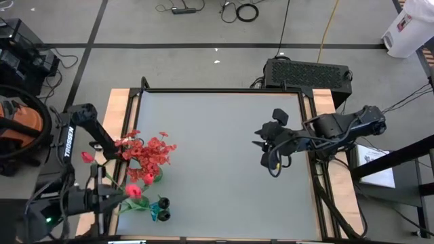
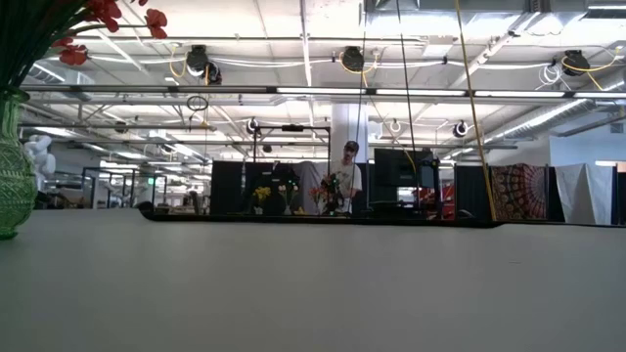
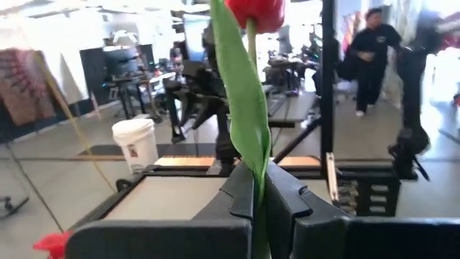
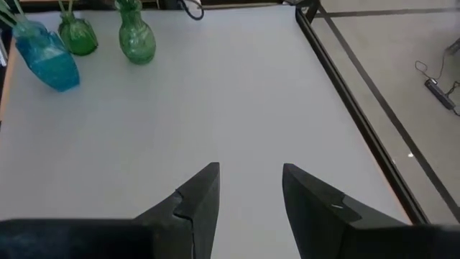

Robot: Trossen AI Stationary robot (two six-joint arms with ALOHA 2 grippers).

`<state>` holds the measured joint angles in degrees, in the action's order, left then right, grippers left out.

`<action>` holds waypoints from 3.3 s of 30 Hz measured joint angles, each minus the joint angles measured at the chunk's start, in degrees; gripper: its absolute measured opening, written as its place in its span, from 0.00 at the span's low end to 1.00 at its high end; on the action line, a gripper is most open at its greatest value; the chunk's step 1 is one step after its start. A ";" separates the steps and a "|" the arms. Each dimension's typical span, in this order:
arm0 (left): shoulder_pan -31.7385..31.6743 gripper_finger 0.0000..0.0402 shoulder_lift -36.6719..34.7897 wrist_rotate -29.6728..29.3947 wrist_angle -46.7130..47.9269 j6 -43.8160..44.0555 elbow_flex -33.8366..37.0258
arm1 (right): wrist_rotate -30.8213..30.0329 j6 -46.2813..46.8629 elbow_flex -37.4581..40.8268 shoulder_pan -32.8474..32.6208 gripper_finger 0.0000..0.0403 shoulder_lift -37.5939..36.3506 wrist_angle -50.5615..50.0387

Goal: Sort flowers into vase by color
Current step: Put the light orange flower into the bottom green vase

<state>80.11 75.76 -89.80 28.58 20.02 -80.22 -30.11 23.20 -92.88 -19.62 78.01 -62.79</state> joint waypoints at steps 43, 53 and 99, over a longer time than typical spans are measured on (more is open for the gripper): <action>1.44 0.03 -11.26 16.25 56.19 56.10 -0.04 | -1.09 0.11 -0.02 0.00 0.36 4.42 1.45; 4.77 0.03 1.97 2.93 55.45 63.58 -0.05 | -1.09 -0.07 -0.02 0.00 0.36 4.42 1.51; 14.58 0.03 -4.51 0.19 55.14 84.60 23.01 | -1.33 -1.79 -0.02 0.00 0.36 4.42 1.25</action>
<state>94.70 71.24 -89.61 83.72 104.62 -57.21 -31.44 21.41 -92.90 -19.62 82.43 -61.54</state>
